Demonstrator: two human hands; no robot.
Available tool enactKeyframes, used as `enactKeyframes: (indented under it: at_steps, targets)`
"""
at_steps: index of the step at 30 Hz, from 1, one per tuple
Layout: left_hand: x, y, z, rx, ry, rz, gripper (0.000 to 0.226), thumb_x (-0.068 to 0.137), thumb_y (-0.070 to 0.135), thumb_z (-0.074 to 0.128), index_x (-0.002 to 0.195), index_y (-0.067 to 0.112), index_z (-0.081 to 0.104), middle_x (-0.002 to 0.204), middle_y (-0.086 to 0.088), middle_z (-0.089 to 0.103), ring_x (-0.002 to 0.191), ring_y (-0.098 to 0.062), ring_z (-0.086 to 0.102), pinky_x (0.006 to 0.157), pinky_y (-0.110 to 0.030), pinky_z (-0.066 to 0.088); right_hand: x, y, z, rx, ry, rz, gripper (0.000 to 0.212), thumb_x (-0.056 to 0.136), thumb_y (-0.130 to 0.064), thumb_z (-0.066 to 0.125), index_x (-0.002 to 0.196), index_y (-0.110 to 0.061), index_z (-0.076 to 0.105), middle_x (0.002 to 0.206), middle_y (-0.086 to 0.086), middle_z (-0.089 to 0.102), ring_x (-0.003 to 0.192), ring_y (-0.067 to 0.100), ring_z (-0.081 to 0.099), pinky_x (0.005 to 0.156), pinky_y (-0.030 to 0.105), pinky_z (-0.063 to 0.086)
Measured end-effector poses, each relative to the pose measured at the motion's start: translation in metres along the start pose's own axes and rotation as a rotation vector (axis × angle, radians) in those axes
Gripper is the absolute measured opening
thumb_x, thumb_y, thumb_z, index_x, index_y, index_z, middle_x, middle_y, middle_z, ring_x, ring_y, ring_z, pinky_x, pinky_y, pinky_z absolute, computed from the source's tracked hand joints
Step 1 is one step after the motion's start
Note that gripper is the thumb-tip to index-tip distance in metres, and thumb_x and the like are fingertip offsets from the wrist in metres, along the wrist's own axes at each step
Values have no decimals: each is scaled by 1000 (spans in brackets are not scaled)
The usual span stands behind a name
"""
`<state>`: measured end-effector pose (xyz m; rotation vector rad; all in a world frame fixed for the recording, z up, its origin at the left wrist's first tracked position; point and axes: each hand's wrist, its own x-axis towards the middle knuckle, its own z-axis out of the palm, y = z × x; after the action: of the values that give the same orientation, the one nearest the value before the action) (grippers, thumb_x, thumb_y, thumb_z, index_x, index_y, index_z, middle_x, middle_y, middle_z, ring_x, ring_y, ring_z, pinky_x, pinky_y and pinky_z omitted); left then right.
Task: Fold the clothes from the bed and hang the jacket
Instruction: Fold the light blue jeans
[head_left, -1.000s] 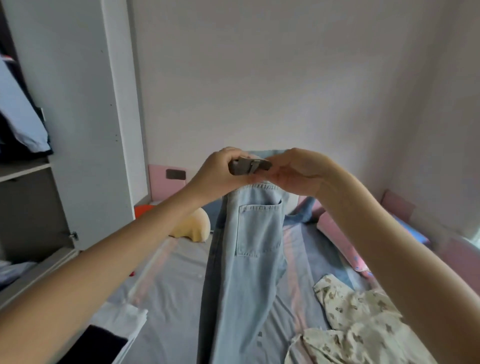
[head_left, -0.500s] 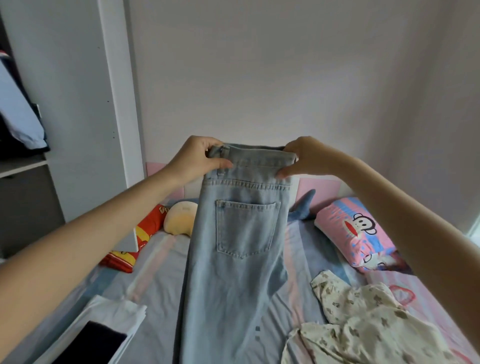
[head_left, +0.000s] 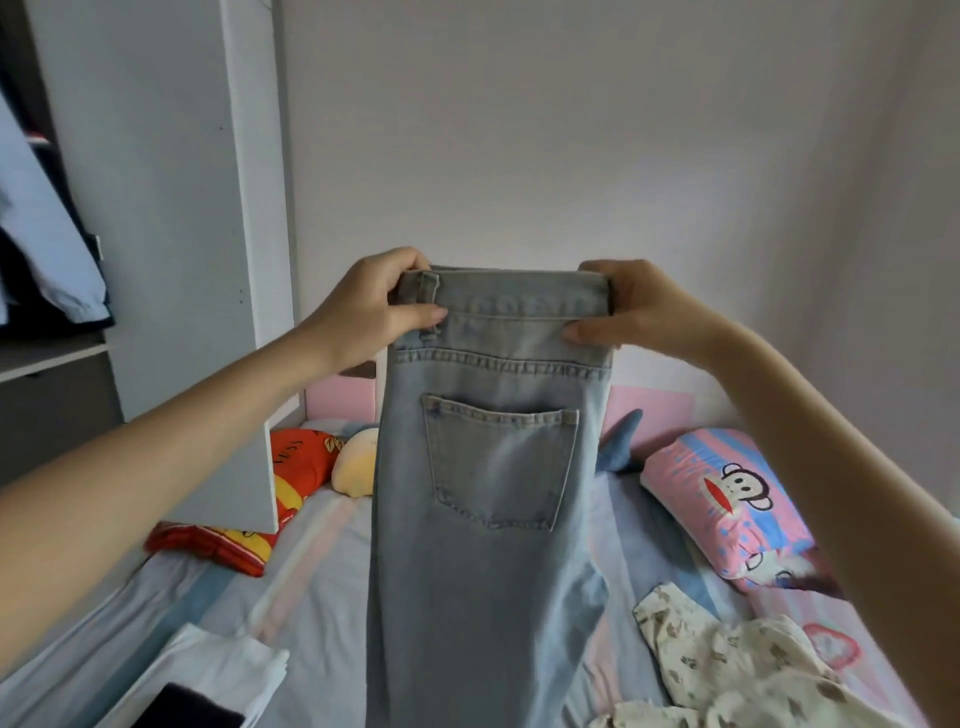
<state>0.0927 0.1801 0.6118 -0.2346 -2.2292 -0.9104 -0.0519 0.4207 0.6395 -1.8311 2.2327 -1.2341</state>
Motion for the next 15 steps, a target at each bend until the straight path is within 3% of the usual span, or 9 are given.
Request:
enactKeyframes:
  at_steps: [3, 6, 9, 12, 15]
  targets:
    - [16, -6, 4, -38, -56, -27, 14, 85, 3, 66, 87, 4, 53, 75, -5, 51, 67, -8, 48, 62, -19, 39, 14, 10, -14, 36, -48, 87, 28, 80, -1, 73, 76, -15, 49, 54, -13, 48, 50, 2, 44, 43, 16, 36]
    - [42, -43, 21, 155, -186, -79, 21, 85, 3, 65, 78, 14, 48, 76, 0, 50, 71, -10, 46, 64, -23, 37, 40, 40, -11, -236, -228, 241, 22, 79, -15, 77, 80, -18, 56, 55, -14, 53, 47, -1, 45, 45, 17, 38]
    - [71, -88, 44, 333, -305, -153, 28, 87, 2, 61, 76, 19, 41, 78, 3, 47, 77, -16, 47, 59, -22, 34, 74, 85, 9, -532, -251, 293, 22, 81, -22, 74, 97, -11, 62, 80, -5, 62, 67, 7, 53, 61, 21, 40]
    - [111, -118, 59, 476, -269, -156, 17, 89, -2, 52, 86, 10, 41, 89, -7, 47, 77, -21, 45, 58, -27, 31, 110, 121, 20, -816, 18, 348, 27, 87, -26, 63, 111, -14, 60, 108, 3, 64, 97, 24, 58, 71, 28, 42]
    - [169, -125, 60, 660, -177, -99, 21, 86, -7, 48, 93, 11, 39, 101, -11, 48, 72, -21, 46, 56, -31, 32, 145, 133, 8, -842, 377, 365, 9, 88, -14, 51, 94, -20, 55, 103, 2, 63, 93, 25, 59, 63, 29, 35]
